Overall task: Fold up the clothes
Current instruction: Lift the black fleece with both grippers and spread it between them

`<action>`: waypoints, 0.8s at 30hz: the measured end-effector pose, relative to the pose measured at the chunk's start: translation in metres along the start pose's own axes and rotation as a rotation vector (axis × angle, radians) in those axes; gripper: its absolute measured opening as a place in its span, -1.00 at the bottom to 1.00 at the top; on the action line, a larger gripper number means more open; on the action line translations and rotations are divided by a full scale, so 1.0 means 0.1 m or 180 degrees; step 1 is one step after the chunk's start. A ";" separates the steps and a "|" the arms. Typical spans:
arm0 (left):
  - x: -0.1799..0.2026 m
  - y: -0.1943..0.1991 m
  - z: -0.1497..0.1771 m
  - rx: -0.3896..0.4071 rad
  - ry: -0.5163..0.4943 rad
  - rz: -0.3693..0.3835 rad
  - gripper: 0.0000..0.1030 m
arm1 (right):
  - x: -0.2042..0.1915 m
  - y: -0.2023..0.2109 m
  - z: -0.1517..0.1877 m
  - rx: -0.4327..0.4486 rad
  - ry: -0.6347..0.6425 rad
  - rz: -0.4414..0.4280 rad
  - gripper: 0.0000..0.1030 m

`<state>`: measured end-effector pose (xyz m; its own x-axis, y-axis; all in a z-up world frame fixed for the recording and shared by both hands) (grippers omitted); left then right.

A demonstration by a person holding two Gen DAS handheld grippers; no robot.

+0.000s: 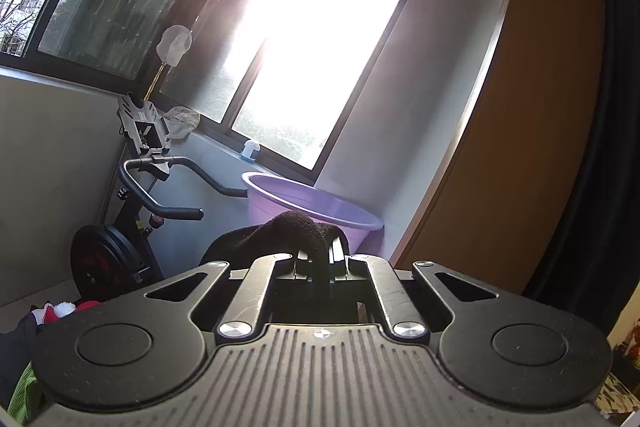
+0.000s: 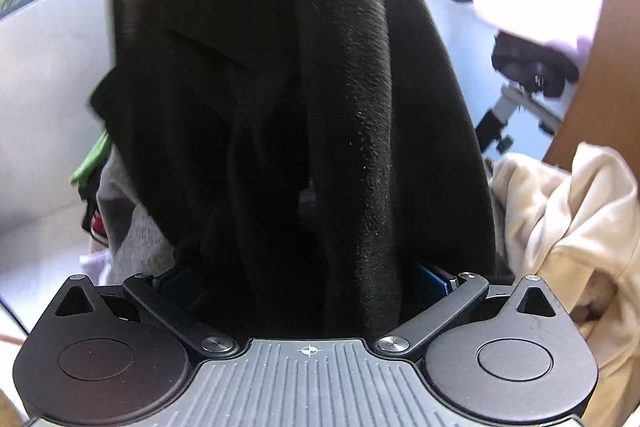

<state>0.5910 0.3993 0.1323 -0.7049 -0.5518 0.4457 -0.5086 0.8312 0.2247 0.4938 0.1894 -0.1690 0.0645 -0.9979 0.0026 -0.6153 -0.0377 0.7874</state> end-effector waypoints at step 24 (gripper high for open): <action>0.61 0.70 -0.38 0.0596 -0.0244 0.0245 -0.87 | 1.45 1.63 -0.37 0.1537 -0.1637 0.0091 -0.73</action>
<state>0.5312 0.4266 0.2080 -0.7771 -0.4967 0.3866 -0.5297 0.8478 0.0245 0.4320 0.0407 -0.0181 -0.2633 -0.8925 -0.3662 -0.8987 0.0889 0.4295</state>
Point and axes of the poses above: each gripper's, at about its wrist camera, not at the fingertips, and y roughly against the way its jaws point, x to its right, z to its underside, the point moved 4 cm from there along -y, roughly the way its jaws point, and after that the axes turned 8 degrees about -x, right-handed, at the moved point
